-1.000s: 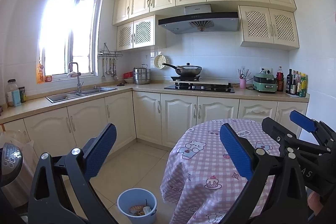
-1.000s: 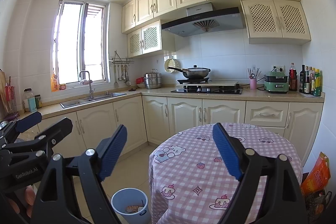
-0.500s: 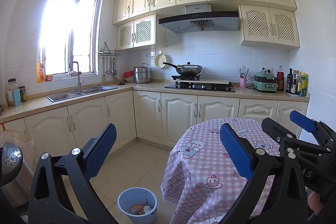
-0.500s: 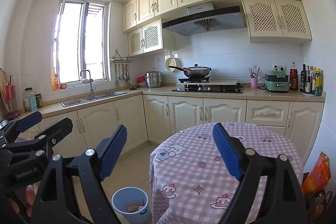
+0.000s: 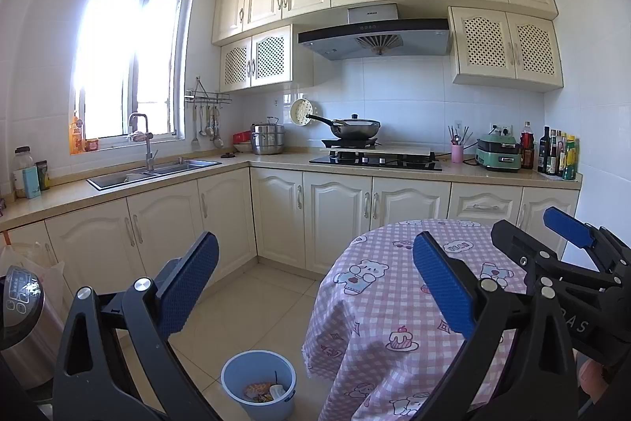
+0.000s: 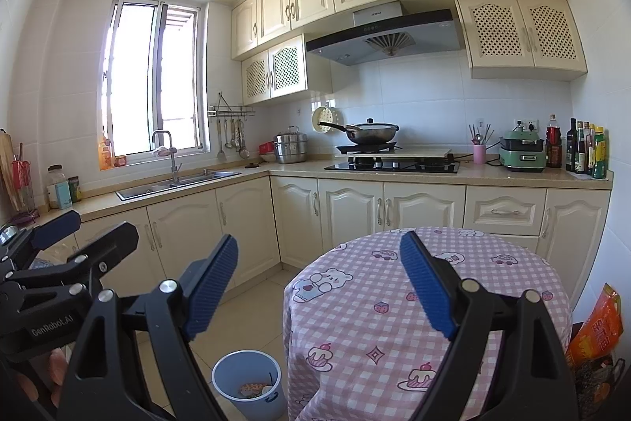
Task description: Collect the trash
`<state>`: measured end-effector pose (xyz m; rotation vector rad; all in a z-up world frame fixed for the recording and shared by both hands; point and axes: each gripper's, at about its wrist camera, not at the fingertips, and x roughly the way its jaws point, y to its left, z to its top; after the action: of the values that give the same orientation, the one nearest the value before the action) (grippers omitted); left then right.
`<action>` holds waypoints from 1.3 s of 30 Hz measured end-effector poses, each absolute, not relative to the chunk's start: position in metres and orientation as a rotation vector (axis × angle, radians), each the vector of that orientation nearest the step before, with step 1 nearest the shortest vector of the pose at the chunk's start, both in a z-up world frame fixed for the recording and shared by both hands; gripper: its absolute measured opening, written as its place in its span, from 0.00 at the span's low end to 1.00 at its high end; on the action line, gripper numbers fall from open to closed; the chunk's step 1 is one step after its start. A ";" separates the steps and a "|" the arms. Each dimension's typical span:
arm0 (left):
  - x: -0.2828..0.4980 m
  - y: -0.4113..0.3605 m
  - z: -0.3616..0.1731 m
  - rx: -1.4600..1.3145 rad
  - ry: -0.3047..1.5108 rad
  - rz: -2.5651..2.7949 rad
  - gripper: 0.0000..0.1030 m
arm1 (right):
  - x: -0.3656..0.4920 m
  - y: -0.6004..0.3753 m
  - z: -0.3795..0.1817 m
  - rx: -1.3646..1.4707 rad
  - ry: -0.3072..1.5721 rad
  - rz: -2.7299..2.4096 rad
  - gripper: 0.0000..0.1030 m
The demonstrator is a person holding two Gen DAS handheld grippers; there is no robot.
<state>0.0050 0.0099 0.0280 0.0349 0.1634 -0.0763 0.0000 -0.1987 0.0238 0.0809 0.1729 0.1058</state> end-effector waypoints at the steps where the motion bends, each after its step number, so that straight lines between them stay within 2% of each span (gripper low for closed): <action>1: 0.005 0.010 0.028 0.035 0.163 -0.077 0.93 | 0.000 -0.198 0.024 0.081 0.173 0.106 0.80; 39: 0.008 0.022 0.030 0.037 0.172 0.027 0.93 | 0.010 -0.188 0.026 0.063 0.183 0.141 0.81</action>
<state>0.0082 0.0224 0.0301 0.0373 0.1724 0.0268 0.0097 -0.1876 0.0257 0.0633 0.1828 0.1414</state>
